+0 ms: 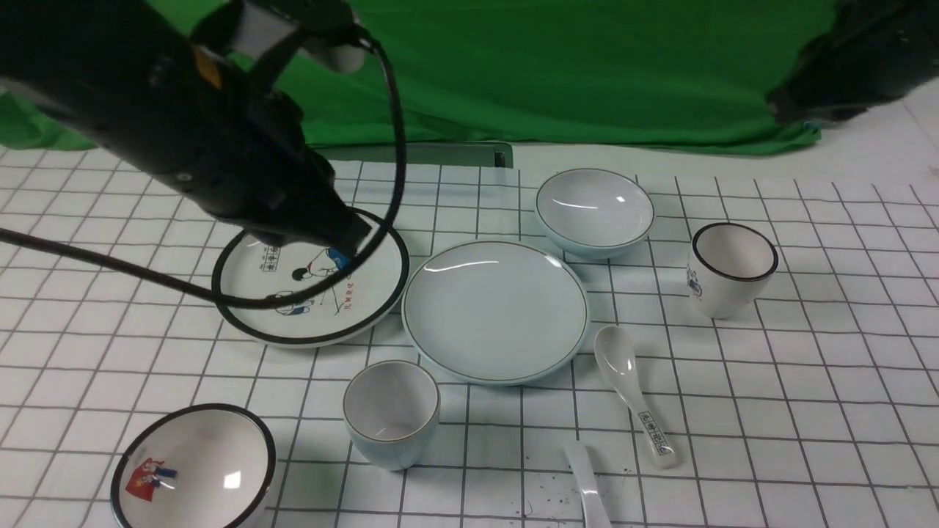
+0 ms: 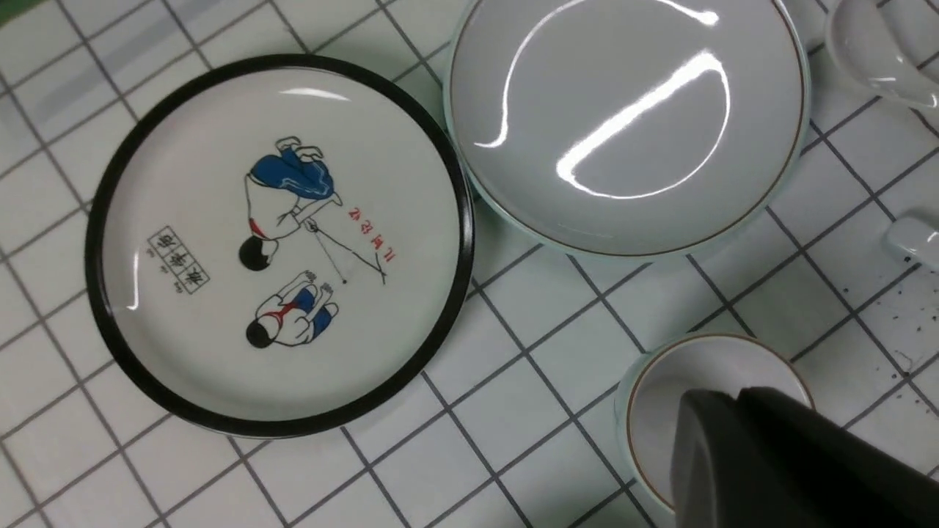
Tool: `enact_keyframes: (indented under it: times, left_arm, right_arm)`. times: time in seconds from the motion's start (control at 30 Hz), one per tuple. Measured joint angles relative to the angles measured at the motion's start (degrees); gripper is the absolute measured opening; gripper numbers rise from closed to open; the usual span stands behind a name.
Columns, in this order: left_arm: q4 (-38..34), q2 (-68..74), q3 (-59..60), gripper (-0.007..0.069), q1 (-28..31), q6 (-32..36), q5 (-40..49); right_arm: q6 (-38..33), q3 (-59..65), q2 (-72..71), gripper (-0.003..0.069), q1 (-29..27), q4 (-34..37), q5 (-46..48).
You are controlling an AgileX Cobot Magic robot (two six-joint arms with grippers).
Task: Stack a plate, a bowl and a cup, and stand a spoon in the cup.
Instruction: Use the right arm to grab a blue rice bowl
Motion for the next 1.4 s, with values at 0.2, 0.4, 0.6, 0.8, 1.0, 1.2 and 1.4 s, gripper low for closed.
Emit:
enact_keyframes:
  times: [0.2,0.4,0.6,0.8,1.0,1.2,1.4]
  left_arm:
    - [1.08,1.08,0.00,-0.0029,-0.05,0.46,-0.05]
    - [2.47,1.08,0.00,-0.0029,-0.05,0.57,-1.03]
    - [2.52,1.19,0.06,-0.0029,-0.05,0.57,-3.60]
    - [2.52,2.40,0.67,-0.0029,-0.05,0.57,-4.68]
    - [2.52,3.42,1.23,-0.0029,-0.05,0.59,-4.62]
    - [2.52,3.42,1.23,-0.0029,-0.05,0.59,-4.72]
    - [3.77,3.01,1.23,-0.0029,-0.05,0.38,-4.67]
  right_arm:
    - [3.18,-12.56,15.19,0.0074,0.62,-0.14,2.76]
    - [7.87,-20.36,26.01,0.0346,0.62,-1.60,2.90]
    - [10.51,-21.77,32.58,0.0458,0.62,-1.73,-1.47]
    - [12.72,-21.81,36.41,0.0400,0.63,-1.84,-4.99]
    - [13.32,-21.83,37.66,0.0293,1.11,-1.84,-5.95]
    - [13.69,-22.06,38.17,0.0144,1.27,-1.19,-6.09]
    - [13.62,-23.76,36.76,0.0076,1.27,-0.28,-3.50]
